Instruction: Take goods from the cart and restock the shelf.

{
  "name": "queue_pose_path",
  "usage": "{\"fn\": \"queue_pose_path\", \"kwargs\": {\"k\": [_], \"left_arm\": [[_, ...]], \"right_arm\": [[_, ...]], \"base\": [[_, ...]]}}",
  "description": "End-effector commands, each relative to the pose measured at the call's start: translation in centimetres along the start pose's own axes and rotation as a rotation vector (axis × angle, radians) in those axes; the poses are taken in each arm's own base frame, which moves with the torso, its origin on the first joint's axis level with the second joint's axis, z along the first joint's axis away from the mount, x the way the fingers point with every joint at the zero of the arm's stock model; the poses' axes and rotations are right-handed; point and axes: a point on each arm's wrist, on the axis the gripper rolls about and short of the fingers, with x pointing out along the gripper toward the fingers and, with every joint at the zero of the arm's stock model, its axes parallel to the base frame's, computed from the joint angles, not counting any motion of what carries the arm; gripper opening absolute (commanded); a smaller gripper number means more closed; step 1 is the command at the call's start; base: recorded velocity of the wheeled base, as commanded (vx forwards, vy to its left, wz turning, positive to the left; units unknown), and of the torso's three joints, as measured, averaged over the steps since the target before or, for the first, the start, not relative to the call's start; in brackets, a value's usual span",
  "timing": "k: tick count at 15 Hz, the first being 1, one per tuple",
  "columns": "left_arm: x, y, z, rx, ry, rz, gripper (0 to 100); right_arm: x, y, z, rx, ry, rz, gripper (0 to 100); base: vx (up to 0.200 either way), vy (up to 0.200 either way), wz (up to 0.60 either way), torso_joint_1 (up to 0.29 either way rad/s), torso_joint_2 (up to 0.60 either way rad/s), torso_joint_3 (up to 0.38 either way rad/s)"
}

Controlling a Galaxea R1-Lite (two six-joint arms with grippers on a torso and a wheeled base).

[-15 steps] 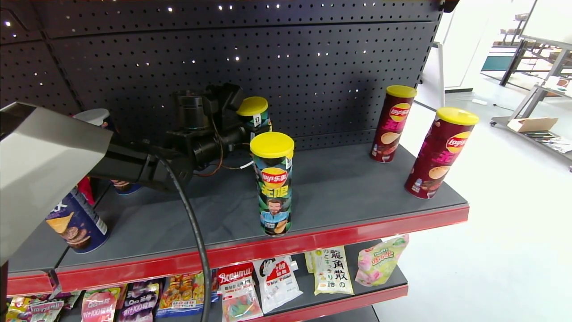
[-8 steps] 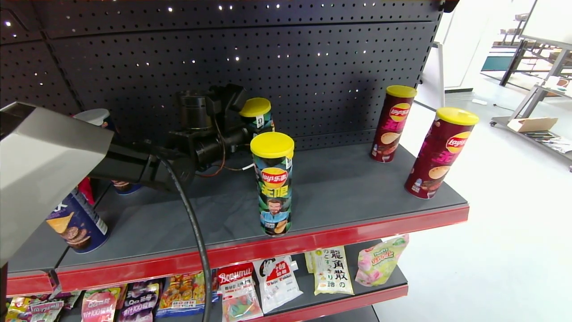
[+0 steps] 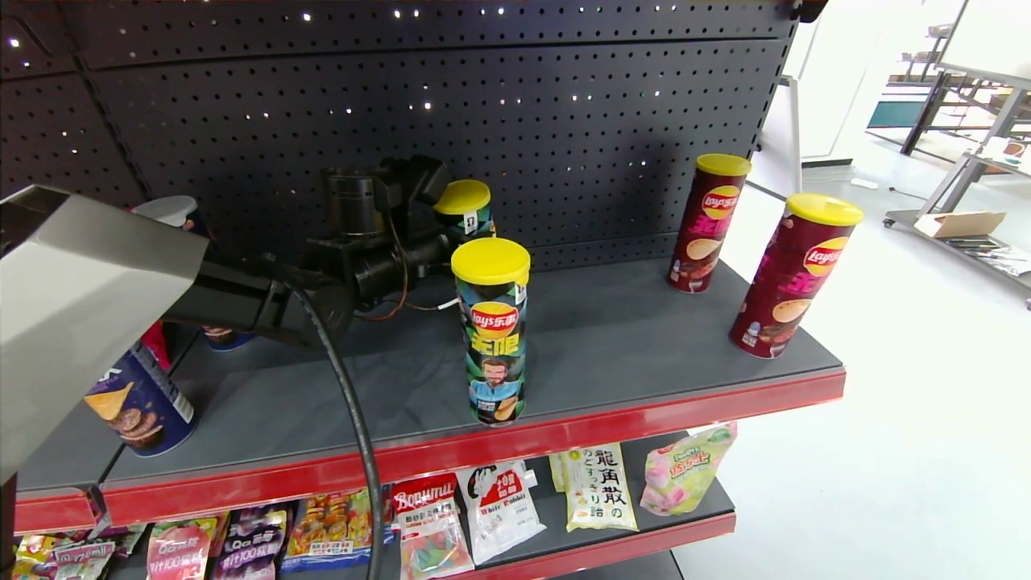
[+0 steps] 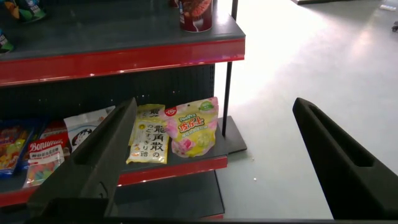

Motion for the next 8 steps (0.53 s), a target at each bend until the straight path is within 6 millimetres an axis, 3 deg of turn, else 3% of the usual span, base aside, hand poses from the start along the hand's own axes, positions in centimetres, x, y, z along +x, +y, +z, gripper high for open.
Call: {"fn": "queue_pose_path", "kwargs": {"k": [1, 2, 3, 8], "left_arm": [[0.01, -0.13, 0.03, -0.002, 0.008, -0.004, 0], [0.04, -0.13, -0.1, -0.004, 0.013, -0.001, 0], [0.04, -0.11, -0.08, -0.005, 0.012, 0.004, 100], [-0.24, -0.05, 0.16, -0.009, 0.01, 0.013, 100]], "right_arm": [[0.01, 0.0, 0.01, -0.001, 0.001, 0.002, 100], [0.01, 0.0, 0.01, -0.001, 0.001, 0.0, 100], [0.01, 0.0, 0.01, -0.001, 0.001, 0.0, 100], [0.01, 0.0, 0.01, -0.001, 0.001, 0.0, 100]], "base": [[0.0, 0.0, 0.0, 0.0, 0.0, 0.0], [0.0, 0.0, 0.0, 0.0, 0.0, 0.0], [0.0, 0.0, 0.0, 0.0, 0.0, 0.0], [0.0, 0.0, 0.0, 0.0, 0.0, 0.0]]}}
